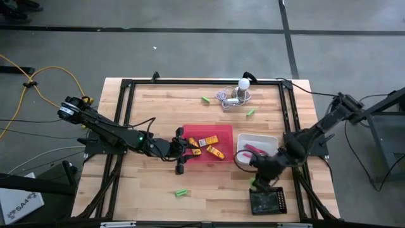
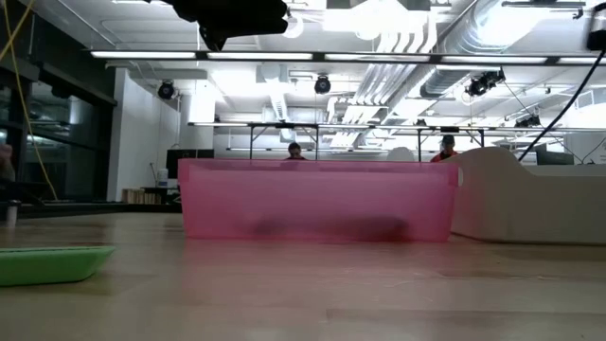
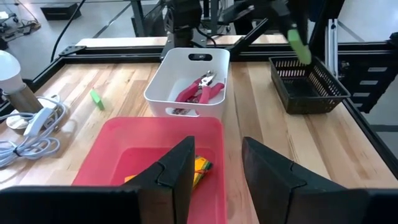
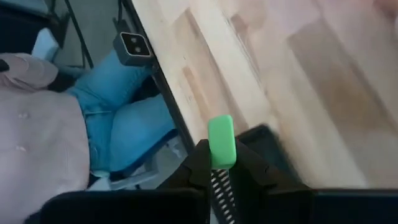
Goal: Pick & Place School Supplies
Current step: Put the green eraser into the black bin
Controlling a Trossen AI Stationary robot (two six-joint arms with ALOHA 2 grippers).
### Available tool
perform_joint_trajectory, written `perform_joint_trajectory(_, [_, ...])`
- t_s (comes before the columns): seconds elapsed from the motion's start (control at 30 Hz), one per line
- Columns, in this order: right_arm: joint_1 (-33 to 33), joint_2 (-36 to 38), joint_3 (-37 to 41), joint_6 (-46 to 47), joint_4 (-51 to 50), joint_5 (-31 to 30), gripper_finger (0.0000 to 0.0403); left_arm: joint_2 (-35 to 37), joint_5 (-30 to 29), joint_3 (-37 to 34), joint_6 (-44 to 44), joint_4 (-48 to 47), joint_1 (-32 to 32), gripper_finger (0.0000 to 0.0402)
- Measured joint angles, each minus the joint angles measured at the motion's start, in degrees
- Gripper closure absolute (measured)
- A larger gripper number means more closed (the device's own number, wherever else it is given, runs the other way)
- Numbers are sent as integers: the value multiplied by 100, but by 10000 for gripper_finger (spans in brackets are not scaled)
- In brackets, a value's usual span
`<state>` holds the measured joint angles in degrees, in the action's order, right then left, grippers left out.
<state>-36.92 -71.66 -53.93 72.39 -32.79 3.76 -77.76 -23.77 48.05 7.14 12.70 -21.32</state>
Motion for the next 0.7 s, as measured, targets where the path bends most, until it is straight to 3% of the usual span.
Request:
perform_joint_trajectory(0.27, [-1001,-190,97,1393,7,-795,376,0,-2,0,6,-2,2,272])
perform_joint_trajectory(0.7, [-1688,-1164,168,2685,417,-762,376,0,-4,0,15,0,4,272])
